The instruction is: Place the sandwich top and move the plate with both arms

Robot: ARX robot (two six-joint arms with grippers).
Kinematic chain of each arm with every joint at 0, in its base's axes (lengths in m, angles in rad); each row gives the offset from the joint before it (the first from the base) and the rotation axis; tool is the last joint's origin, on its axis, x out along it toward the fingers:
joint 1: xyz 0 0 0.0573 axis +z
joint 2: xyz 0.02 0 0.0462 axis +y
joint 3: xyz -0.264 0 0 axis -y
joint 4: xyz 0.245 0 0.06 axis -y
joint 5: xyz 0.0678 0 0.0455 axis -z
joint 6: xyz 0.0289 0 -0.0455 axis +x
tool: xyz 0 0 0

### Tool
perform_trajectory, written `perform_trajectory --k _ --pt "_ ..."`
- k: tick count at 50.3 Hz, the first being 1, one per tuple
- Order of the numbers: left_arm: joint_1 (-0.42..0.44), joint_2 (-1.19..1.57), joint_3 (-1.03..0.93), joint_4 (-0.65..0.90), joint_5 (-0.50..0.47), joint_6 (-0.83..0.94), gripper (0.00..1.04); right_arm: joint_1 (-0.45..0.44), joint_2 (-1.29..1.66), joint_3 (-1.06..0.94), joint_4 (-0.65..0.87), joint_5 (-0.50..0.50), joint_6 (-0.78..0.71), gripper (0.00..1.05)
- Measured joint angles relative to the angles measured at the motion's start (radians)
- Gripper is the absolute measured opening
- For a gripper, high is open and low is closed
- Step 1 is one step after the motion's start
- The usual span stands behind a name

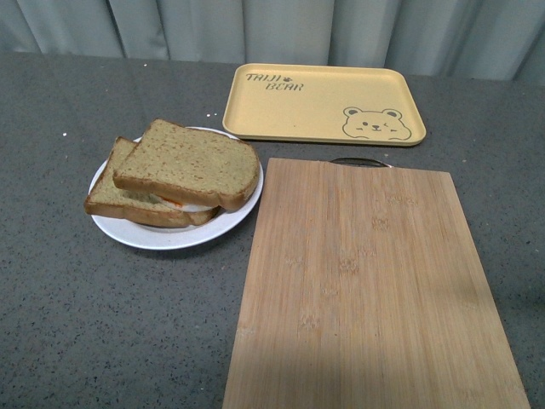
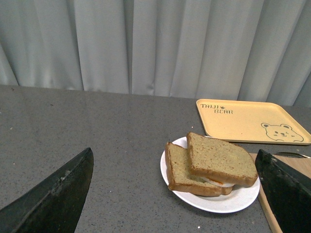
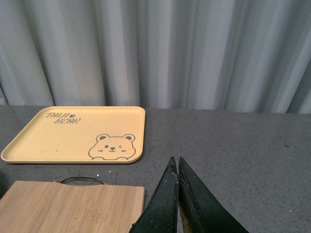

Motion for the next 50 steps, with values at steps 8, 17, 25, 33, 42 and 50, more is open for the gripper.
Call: perform_trajectory --k 8,17,25,33,42,50 --pt "0.000 0.000 0.000 0.000 0.000 0.000 0.98 -0.028 -0.169 -0.048 -0.119 -0.032 0.000 0.01" --pt "0.000 0.000 0.000 0.000 0.000 0.000 0.98 -0.107 -0.415 -0.064 -0.343 -0.113 0.000 0.01" --pt "0.000 0.000 0.000 0.000 0.000 0.000 0.98 -0.118 -0.531 -0.087 -0.437 -0.119 0.000 0.01" --pt "0.000 0.000 0.000 0.000 0.000 0.000 0.98 -0.119 -0.677 -0.105 -0.559 -0.119 0.000 0.01" --pt "0.000 0.000 0.000 0.000 0.000 0.000 0.98 -0.119 -0.825 -0.110 -0.694 -0.119 0.000 0.01" --pt "0.000 0.000 0.000 0.000 0.000 0.000 0.98 -0.119 -0.914 -0.110 -0.777 -0.119 0.000 0.01"
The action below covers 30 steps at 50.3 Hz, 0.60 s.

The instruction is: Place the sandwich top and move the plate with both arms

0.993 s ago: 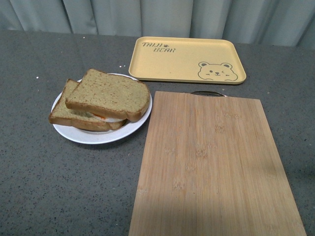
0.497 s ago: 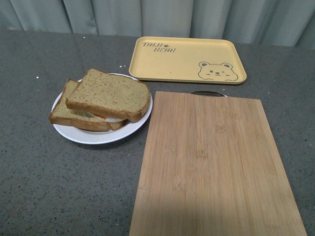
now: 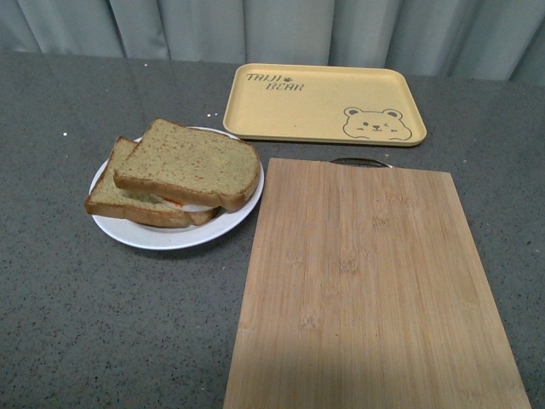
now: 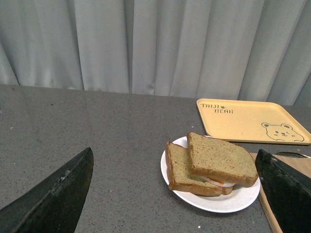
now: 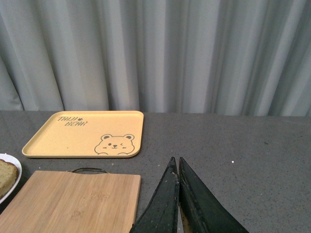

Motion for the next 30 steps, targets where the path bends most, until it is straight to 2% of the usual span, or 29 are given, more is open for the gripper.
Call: perform_trajectory --k 30 --pt "0.000 0.000 0.000 0.000 0.000 0.000 0.98 0.000 -0.237 0.000 -0.230 0.000 0.000 0.01"
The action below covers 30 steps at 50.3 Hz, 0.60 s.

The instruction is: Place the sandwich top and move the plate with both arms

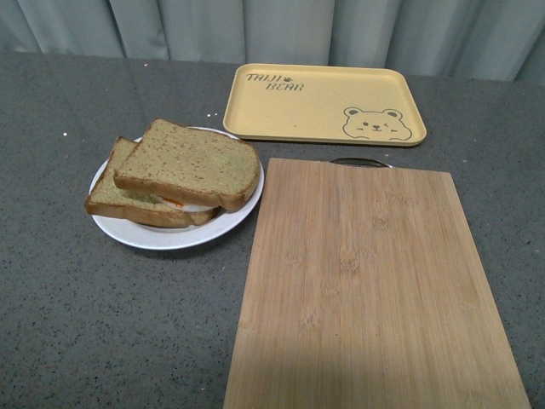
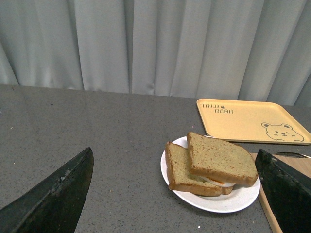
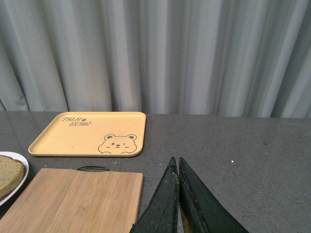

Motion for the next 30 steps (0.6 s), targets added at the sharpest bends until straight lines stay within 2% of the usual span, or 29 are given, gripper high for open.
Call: perform_trajectory --k 12,17,24,30 --pt "0.000 0.000 0.000 0.000 0.000 0.000 0.98 0.000 -0.057 0.000 -0.058 0.000 0.000 0.01" --pt "0.000 0.000 0.000 0.000 -0.001 0.000 0.98 0.000 -0.190 0.000 -0.220 -0.002 0.000 0.01" --pt "0.000 0.000 0.000 0.000 0.000 0.000 0.98 0.000 -0.221 0.001 -0.228 -0.003 0.000 0.01" --pt "0.000 0.000 0.000 0.000 0.000 0.000 0.98 0.000 -0.222 0.000 -0.228 -0.003 -0.002 0.25"
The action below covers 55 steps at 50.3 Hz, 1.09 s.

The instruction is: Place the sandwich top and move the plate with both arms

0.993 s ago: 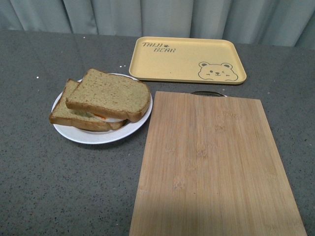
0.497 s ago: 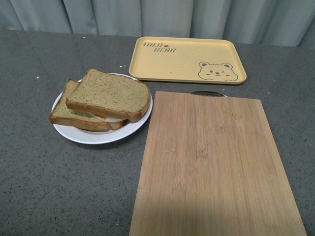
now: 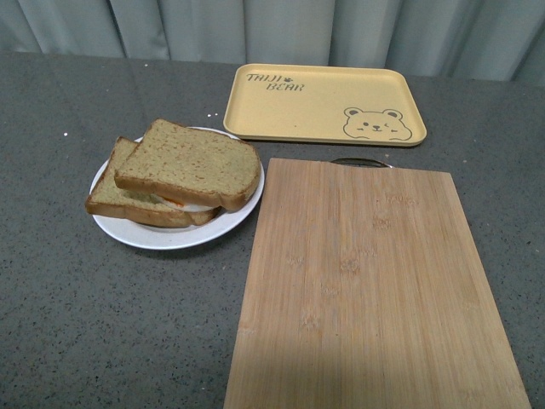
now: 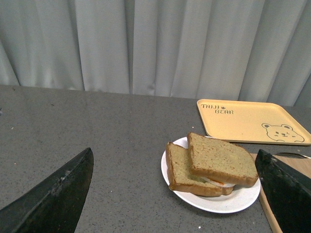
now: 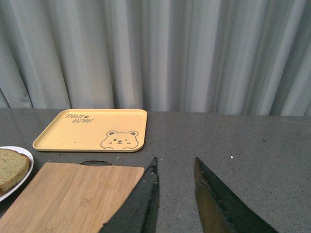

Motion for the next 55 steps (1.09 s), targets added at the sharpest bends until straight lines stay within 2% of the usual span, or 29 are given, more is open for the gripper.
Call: perform_trajectory --k 13,16,18,22,30,34,44,55 --pt "0.000 0.000 0.000 0.000 0.000 0.000 0.98 0.000 0.000 0.000 0.000 0.000 0.000 0.80" --pt "-0.024 0.088 0.057 -0.155 -0.029 -0.065 0.98 0.000 0.000 0.000 0.000 0.000 0.000 0.92" --pt "-0.039 0.162 0.082 -0.205 -0.039 -0.102 0.98 0.000 0.000 0.000 0.000 0.000 0.000 0.97" --pt "-0.066 0.376 0.099 -0.157 -0.042 -0.213 0.98 0.000 0.000 0.000 0.000 0.000 0.000 0.94" --pt "-0.114 0.864 0.177 0.140 -0.050 -0.440 0.98 0.000 0.000 0.000 0.000 0.000 0.000 0.95" --pt "-0.129 1.082 0.233 0.238 -0.024 -0.566 0.98 0.000 0.000 0.000 0.000 0.000 0.000 0.95" --pt "-0.161 1.414 0.343 0.349 0.035 -0.829 0.98 0.000 0.000 0.000 0.000 0.000 0.000 0.95" --pt "-0.220 1.661 0.449 0.436 0.029 -1.038 0.98 0.000 0.000 0.000 0.000 0.000 0.000 0.95"
